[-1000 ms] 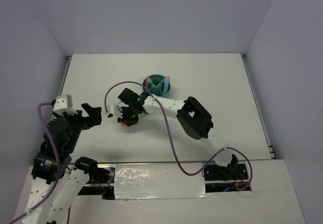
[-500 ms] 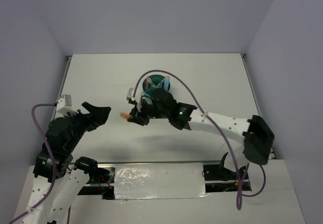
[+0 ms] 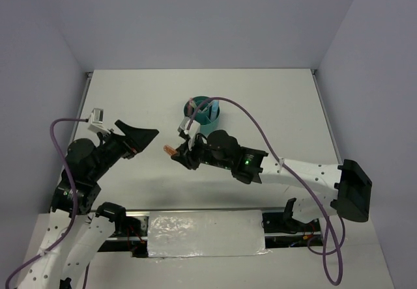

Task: Sort the stationery into containers
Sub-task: Pick up the pen from the center of the board, then place the pen in the storage box.

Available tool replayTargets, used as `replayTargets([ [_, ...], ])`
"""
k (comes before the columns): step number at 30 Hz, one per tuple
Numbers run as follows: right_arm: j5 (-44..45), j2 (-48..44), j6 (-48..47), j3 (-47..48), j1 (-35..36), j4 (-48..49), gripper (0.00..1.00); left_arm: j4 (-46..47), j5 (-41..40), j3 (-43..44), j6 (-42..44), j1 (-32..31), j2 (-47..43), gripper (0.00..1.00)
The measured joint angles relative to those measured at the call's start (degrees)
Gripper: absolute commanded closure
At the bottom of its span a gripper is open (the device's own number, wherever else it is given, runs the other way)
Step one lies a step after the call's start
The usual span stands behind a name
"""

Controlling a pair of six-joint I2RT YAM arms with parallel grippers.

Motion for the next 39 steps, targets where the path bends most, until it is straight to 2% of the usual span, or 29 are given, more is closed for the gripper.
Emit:
replayTargets([
  [7, 7.65, -0.24, -0.09, 3.45, 3.21, -1.40, 0.96, -1.49, 2.25, 0.11, 1.64, 0.00, 5.88, 0.15],
  [8, 8.37, -0.24, -0.11, 3.78, 3.37, -1.53, 0.95, -1.49, 2.51, 0.11, 1.90, 0.00, 6.34, 0.20],
  [11, 10.21, 0.04, -0.11, 4.90, 3.56, -2.12, 0.95, -0.85, 3.52, 0.11, 2.14, -0.24, 7.43, 0.24],
  [15, 11.89, 1.66, -0.28, 8.04, 3.72, -3.54, 0.95, 0.00, 3.89, 0.13, 2.97, -2.45, 8.76, 0.24],
  [17, 12.72, 3.04, -0.39, 10.38, 3.89, -4.35, 0.95, 0.07, 3.65, 0.37, 3.17, -4.35, 9.44, 0.29],
  [18, 13.07, 3.87, -0.46, 11.63, 4.00, -4.55, 0.95, 0.22, 3.45, 0.55, 3.21, -5.40, 9.81, 0.44],
  [21, 14.05, 5.44, -0.79, 13.73, 4.24, -6.62, 0.95, 1.38, 1.38, 1.31, 3.15, -7.74, 10.84, 0.73],
  [22, 14.45, 5.84, -0.98, 14.14, 4.28, -7.15, 0.94, 1.29, 0.00, 1.51, 3.89, -8.57, 11.30, 0.87],
  [24, 15.23, 6.38, -1.14, 15.15, 4.28, -8.48, 0.92, 1.36, -1.66, 1.79, 4.48, -9.33, 12.02, 1.00],
  [25, 15.45, 6.56, -1.18, 15.37, 4.26, -8.76, 0.91, 1.18, -2.25, 2.10, 4.72, -9.70, 12.50, 1.00],
  [26, 15.69, 6.62, -1.20, 15.43, 4.26, -8.81, 0.89, 0.92, -2.75, 2.51, 5.01, -9.94, 12.87, 1.00],
  [28, 16.11, 6.62, -1.20, 15.41, 4.22, -8.61, 0.53, 0.17, -3.58, 3.74, 6.08, -10.34, 13.75, 1.00],
  [29, 16.33, 6.56, -1.01, 15.39, 4.11, -8.24, 0.29, 0.04, -4.02, 4.44, 6.73, -10.43, 14.21, 1.00],
  [30, 16.24, 6.54, -0.35, 15.15, 4.00, -7.82, 0.00, 0.22, -4.85, 5.14, 8.00, -10.58, 14.73, 1.00],
  [35, 16.68, 0.98, 3.17, 7.48, 0.37, -6.64, 0.00, 3.82, -13.00, 7.34, 15.10, -10.97, 19.63, 1.00],
  [39, 20.74, -11.93, 7.34, -3.56, -6.32, -8.94, 0.00, 12.94, -16.98, 9.25, 21.51, -10.88, 30.08, 1.00],
])
